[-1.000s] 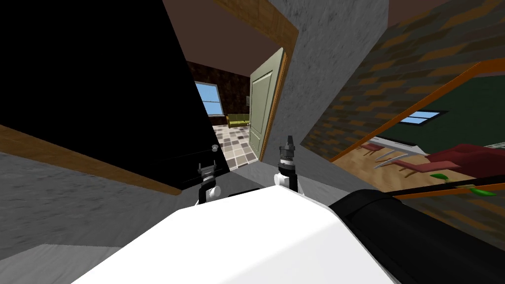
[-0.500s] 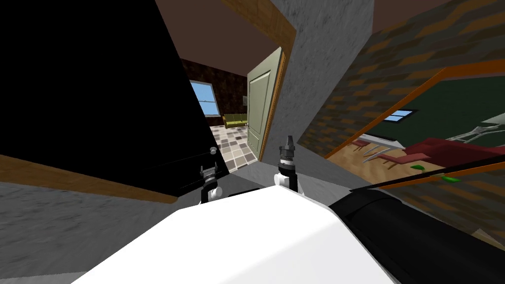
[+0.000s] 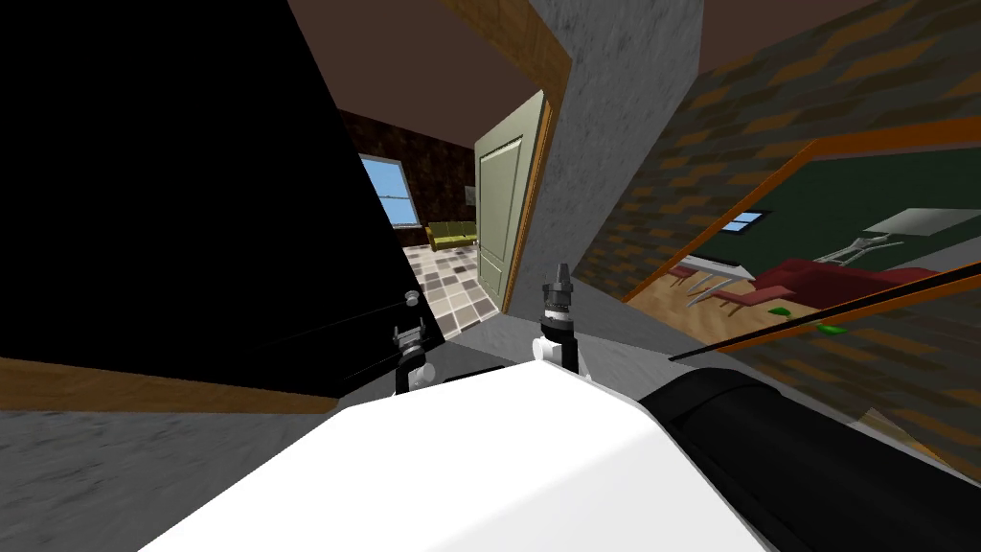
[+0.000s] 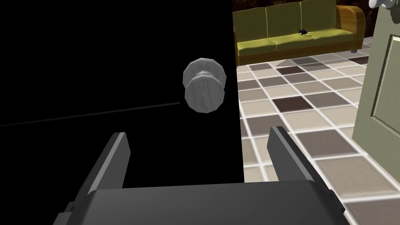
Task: Push the door open
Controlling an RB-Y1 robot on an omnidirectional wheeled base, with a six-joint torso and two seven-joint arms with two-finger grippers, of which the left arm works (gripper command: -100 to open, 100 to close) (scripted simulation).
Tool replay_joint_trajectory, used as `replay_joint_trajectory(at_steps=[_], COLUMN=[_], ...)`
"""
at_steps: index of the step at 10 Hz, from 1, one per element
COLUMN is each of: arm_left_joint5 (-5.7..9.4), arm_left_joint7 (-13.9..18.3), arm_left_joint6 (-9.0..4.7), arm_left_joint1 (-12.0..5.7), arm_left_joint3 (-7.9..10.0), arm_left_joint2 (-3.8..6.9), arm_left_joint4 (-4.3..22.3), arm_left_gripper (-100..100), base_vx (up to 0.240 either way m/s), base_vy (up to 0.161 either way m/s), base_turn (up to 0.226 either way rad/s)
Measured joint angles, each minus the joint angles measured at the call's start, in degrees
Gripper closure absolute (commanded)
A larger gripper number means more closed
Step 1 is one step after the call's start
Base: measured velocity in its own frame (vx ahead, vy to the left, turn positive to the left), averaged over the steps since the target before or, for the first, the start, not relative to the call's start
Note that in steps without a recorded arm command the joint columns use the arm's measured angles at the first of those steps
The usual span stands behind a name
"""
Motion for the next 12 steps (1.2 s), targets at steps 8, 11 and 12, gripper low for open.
replay_joint_trajectory(at_steps=[8,11,12], arm_left_joint5=[3.92,4.22,4.29], arm_left_joint7=[5.4,5.8,5.8], arm_left_joint6=[-1.57,-1.55,-1.43], arm_left_joint1=[-2.38,-3.08,-2.97], arm_left_joint3=[-0.96,-0.56,-0.47], arm_left_joint2=[-1.34,0.12,0.21], arm_left_joint4=[8.0,8.8,8.7], arm_left_gripper=[-100,-100,-100], base_vx=[0.076,0.204,0.177], base_vy=[0.087,0.085,0.083], base_turn=[-0.079,-0.022,-0.028])
